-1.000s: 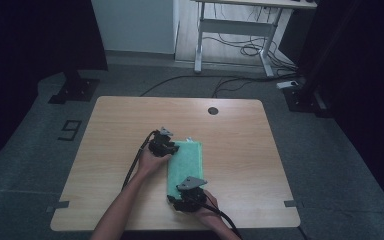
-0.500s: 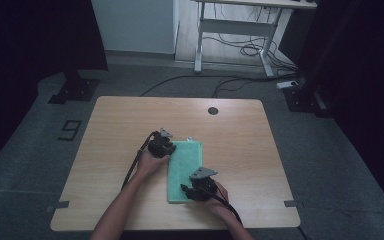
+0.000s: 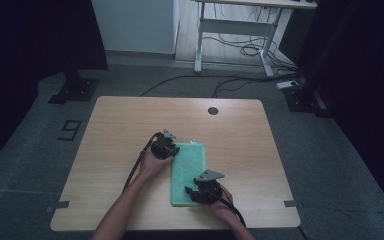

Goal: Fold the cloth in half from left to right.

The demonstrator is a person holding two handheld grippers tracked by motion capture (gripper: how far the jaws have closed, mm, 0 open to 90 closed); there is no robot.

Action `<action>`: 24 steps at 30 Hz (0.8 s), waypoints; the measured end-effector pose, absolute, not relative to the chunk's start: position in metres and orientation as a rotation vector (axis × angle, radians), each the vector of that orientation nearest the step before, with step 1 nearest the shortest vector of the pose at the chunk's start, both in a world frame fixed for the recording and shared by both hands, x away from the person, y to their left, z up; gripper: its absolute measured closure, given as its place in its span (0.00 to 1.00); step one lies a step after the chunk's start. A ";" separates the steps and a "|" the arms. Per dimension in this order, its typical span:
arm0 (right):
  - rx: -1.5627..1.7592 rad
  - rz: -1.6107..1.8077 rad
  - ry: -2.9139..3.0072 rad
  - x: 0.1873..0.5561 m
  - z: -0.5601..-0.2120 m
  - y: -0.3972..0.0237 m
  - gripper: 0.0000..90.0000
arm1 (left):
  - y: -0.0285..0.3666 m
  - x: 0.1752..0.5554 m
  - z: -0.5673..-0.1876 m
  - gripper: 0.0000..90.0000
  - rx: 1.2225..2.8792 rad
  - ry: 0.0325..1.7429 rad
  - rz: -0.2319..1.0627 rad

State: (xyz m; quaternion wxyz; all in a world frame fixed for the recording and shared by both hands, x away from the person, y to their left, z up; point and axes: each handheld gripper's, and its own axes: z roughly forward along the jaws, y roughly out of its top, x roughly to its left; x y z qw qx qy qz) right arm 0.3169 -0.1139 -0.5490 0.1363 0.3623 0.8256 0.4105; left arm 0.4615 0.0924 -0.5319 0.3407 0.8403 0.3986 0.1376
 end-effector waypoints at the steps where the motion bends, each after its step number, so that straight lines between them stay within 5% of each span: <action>1: 1.059 1.211 2.363 0.319 -0.546 -0.117 0.54 | 0.096 0.461 -0.527 0.75 2.173 1.038 0.356; 16: 1.082 1.285 2.262 0.344 -0.520 -0.133 0.52 | 0.110 0.453 -0.506 0.58 2.105 1.037 0.301; 24: 1.111 1.284 2.260 0.357 -0.522 -0.137 0.52 | 0.114 0.452 -0.500 0.56 2.083 1.050 0.302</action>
